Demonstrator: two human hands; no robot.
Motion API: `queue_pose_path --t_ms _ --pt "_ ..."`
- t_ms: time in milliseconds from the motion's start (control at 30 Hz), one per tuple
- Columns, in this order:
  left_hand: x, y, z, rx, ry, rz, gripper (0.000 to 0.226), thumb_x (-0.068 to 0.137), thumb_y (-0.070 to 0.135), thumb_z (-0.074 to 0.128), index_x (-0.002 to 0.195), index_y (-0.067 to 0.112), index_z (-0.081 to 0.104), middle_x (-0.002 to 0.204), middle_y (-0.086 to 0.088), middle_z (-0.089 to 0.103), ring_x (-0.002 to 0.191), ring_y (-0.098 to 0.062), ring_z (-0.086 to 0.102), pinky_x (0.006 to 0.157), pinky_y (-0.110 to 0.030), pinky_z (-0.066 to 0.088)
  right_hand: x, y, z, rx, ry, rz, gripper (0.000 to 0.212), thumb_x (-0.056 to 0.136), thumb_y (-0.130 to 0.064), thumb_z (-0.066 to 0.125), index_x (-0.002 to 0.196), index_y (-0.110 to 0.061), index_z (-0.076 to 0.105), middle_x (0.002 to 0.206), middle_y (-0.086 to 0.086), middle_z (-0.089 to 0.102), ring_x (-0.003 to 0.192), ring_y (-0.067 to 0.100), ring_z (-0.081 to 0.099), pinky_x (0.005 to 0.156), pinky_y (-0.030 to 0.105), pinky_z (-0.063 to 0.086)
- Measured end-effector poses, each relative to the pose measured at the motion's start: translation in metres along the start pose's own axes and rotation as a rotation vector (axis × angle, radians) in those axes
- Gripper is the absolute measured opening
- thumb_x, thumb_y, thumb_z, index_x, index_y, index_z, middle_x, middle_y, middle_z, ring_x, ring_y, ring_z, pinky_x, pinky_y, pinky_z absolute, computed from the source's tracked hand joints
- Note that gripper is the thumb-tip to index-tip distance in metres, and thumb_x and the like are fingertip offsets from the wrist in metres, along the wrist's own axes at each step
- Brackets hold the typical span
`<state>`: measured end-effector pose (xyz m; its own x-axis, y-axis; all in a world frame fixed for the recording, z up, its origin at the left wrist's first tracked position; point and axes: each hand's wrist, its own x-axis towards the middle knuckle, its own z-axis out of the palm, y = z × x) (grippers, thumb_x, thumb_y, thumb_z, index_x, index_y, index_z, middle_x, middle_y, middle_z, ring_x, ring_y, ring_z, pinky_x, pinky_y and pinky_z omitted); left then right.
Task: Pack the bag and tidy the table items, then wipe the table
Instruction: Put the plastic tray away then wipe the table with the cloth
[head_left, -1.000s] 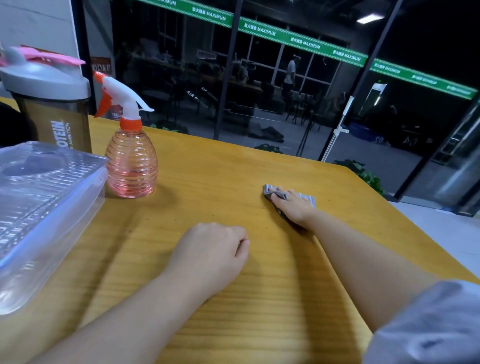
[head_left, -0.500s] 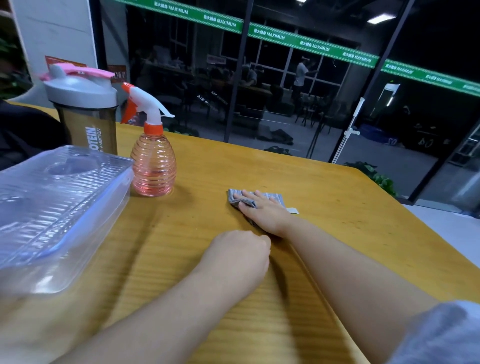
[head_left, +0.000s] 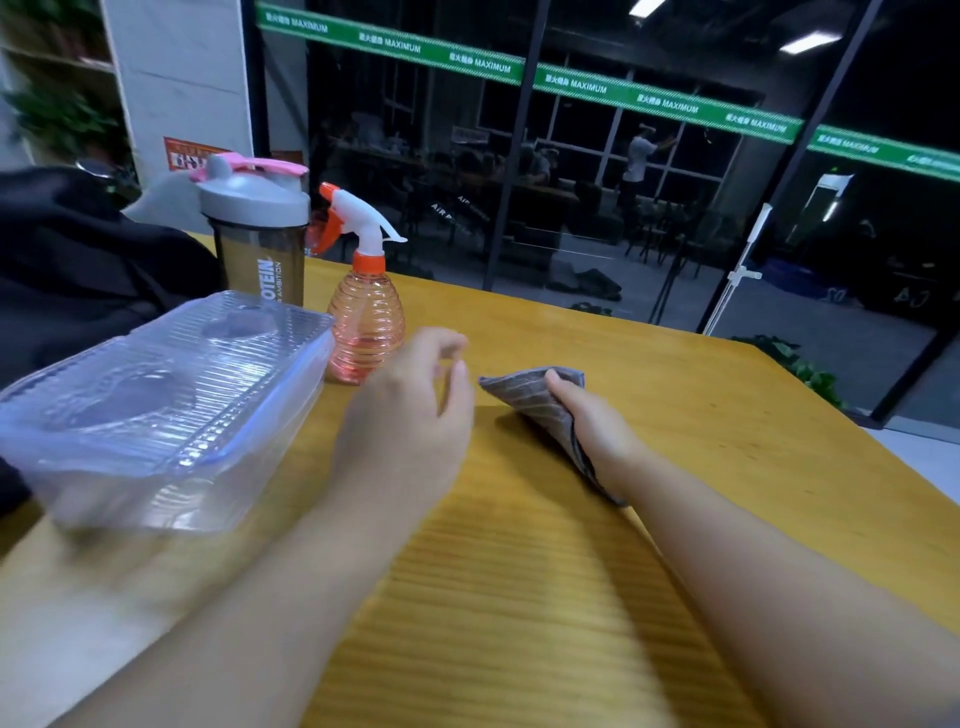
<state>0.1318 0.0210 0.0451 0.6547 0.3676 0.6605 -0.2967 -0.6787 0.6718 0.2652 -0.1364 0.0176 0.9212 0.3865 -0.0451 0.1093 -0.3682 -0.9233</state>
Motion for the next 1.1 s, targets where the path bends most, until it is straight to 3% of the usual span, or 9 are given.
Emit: queue_pose_path --t_ms 100,167,233,400,500,600,767,900,1100 --pt "0.012 -0.014 -0.007 -0.046 0.11 -0.116 0.022 0.092 0.018 0.048 0.113 0.016 0.053 0.103 0.006 0.058 0.091 -0.009 0.055 0.077 -0.025 0.042 -0.004 -0.012 0.015 -0.065 -0.02 -0.101 0.034 0.092 -0.041 0.051 0.091 -0.013 0.071 0.094 0.011 0.071 0.086 0.014 0.068 0.087 0.028 0.048" --pt "0.013 -0.022 -0.004 -0.059 0.1 -0.143 0.022 0.091 0.017 0.05 0.112 0.014 0.051 0.102 0.004 0.057 0.091 -0.011 0.055 0.081 -0.029 0.046 -0.003 -0.016 0.026 -0.174 -0.042 -0.103 0.045 0.081 -0.055 0.05 0.087 -0.017 0.073 0.101 0.014 0.07 0.097 0.027 0.065 0.095 0.041 0.045" --pt "0.012 -0.027 0.0 -0.059 0.068 -0.151 0.022 0.09 0.017 0.051 0.111 0.014 0.05 0.101 0.003 0.057 0.09 -0.013 0.055 0.083 -0.034 0.048 0.001 -0.016 0.033 -0.202 -0.1 -0.097 0.039 0.084 -0.054 0.049 0.088 -0.023 0.073 0.1 0.005 0.072 0.098 0.022 0.065 0.094 0.037 0.043" --pt "0.011 -0.032 0.005 -0.052 0.024 -0.139 0.022 0.089 0.019 0.052 0.111 0.017 0.049 0.1 0.004 0.057 0.093 -0.013 0.056 0.084 -0.036 0.049 0.003 -0.012 0.043 -0.352 -0.203 -0.145 0.072 0.067 -0.066 0.045 0.096 -0.004 0.064 0.099 0.013 0.07 0.094 0.03 0.063 0.092 0.044 0.045" --pt "0.01 -0.035 0.006 -0.037 -0.015 -0.148 0.022 0.09 0.021 0.051 0.112 0.018 0.049 0.101 0.005 0.056 0.095 -0.012 0.055 0.085 -0.034 0.047 0.0 -0.002 0.019 -0.267 -0.153 -0.123 0.06 0.077 -0.055 0.05 0.092 0.002 0.064 0.105 0.027 0.064 0.104 0.043 0.057 0.097 0.055 0.041" --pt "0.008 -0.039 0.009 -0.014 -0.049 -0.169 0.021 0.089 0.023 0.051 0.11 0.02 0.049 0.101 0.006 0.057 0.096 -0.012 0.055 0.084 -0.033 0.046 -0.011 0.012 -0.017 -0.156 -0.074 -0.084 0.033 0.093 -0.032 0.049 0.091 -0.009 0.072 0.101 0.012 0.072 0.102 0.026 0.065 0.1 0.038 0.042" --pt "0.005 -0.046 0.017 0.071 -0.175 -0.228 0.021 0.089 0.019 0.05 0.11 0.021 0.05 0.107 0.009 0.055 0.103 -0.015 0.053 0.089 -0.034 0.043 -0.02 0.031 -0.073 -0.309 0.088 0.049 0.039 0.095 -0.048 0.041 0.096 -0.021 0.068 0.1 0.002 0.069 0.097 0.021 0.062 0.087 0.029 0.044" --pt "-0.002 -0.049 0.025 0.183 -0.312 -0.193 0.034 0.087 0.009 0.048 0.121 0.013 0.049 0.121 0.0 0.053 0.117 -0.019 0.047 0.099 -0.033 0.037 -0.016 0.052 -0.11 -0.583 0.217 0.267 0.068 0.085 -0.073 0.026 0.124 -0.025 0.054 0.126 0.007 0.055 0.118 0.028 0.047 0.102 0.041 0.034" --pt "-0.006 -0.05 0.031 0.325 -0.382 -0.105 0.037 0.09 0.013 0.046 0.127 0.015 0.043 0.128 -0.001 0.049 0.121 -0.019 0.042 0.101 -0.032 0.033 0.011 0.059 -0.125 -0.9 0.169 0.327 0.062 0.097 -0.056 0.017 0.151 -0.026 0.013 0.159 -0.004 0.005 0.146 0.017 0.0 0.117 0.043 0.0"
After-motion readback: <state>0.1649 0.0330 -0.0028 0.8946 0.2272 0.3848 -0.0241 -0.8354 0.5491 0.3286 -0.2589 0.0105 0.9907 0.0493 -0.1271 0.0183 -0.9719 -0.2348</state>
